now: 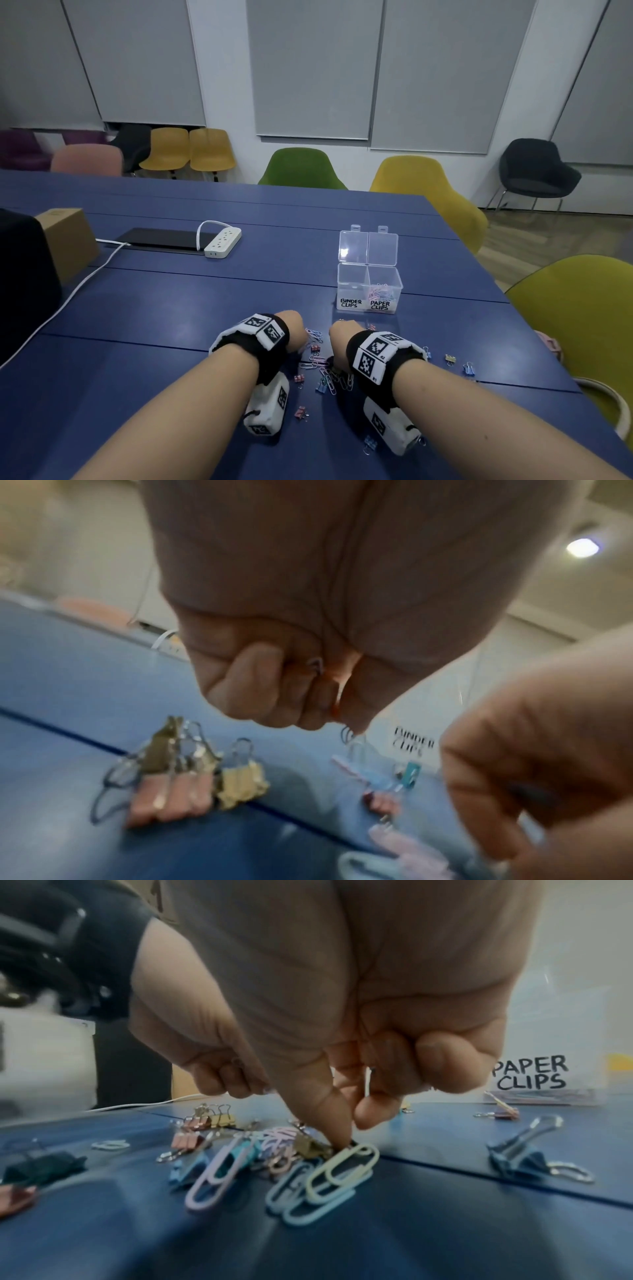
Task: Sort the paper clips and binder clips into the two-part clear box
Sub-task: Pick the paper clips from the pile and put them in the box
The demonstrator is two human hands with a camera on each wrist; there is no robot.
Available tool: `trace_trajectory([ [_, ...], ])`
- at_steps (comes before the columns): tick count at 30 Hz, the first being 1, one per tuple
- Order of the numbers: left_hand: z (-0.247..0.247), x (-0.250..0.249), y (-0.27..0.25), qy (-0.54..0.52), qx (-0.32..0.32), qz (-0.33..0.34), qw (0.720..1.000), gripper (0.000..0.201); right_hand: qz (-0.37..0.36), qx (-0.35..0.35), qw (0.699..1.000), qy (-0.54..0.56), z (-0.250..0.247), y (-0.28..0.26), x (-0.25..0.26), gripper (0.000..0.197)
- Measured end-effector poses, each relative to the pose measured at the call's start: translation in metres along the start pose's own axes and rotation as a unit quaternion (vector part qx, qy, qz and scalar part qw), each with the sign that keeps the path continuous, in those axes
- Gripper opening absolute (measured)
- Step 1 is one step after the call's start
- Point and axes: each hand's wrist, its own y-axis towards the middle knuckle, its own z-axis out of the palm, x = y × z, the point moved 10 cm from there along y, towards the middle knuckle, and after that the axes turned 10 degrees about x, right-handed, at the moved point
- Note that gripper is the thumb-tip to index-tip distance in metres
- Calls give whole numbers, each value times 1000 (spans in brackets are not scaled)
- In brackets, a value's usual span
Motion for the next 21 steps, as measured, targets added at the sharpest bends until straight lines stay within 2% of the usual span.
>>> trace_trajectory([
  [2, 5, 7, 2, -186, 23, 28, 982, 29, 3, -8, 1000, 24, -1, -2, -3, 39],
  [3, 8, 8, 6, -297, 36, 61, 952, 24, 6, -13, 999, 36, -2, -4, -5, 39],
  [5, 11, 13, -3, -509, 56, 90, 855, 20, 11, -18, 998, 55, -2, -6, -10, 39],
  [7, 16, 18, -4, -615, 71, 103, 778, 21, 17, -20, 998, 62, -2, -9, -12, 40],
  [9, 20, 19, -9, -671, 96, 115, 727, 18, 18, -23, 998, 64, -1, -10, -14, 40],
  [11, 26, 26, -11, -714, 98, 101, 686, 14, 15, -24, 998, 55, 0, -9, -14, 41],
  [13, 33, 32, -16, -733, 92, 78, 669, 13, 15, -23, 999, 37, 1, -9, -15, 44],
  [16, 40, 30, -21, -758, 95, 83, 640, 13, 22, -13, 1000, 8, 7, -8, -16, 47],
  [19, 43, 25, -26, -789, 100, 97, 598, 13, 20, 1, 1000, 21, 15, -6, -19, 28],
  [21, 45, 21, -30, -821, 108, 105, 551, 12, 2, -21, 997, 75, 11, -7, -26, 12],
])
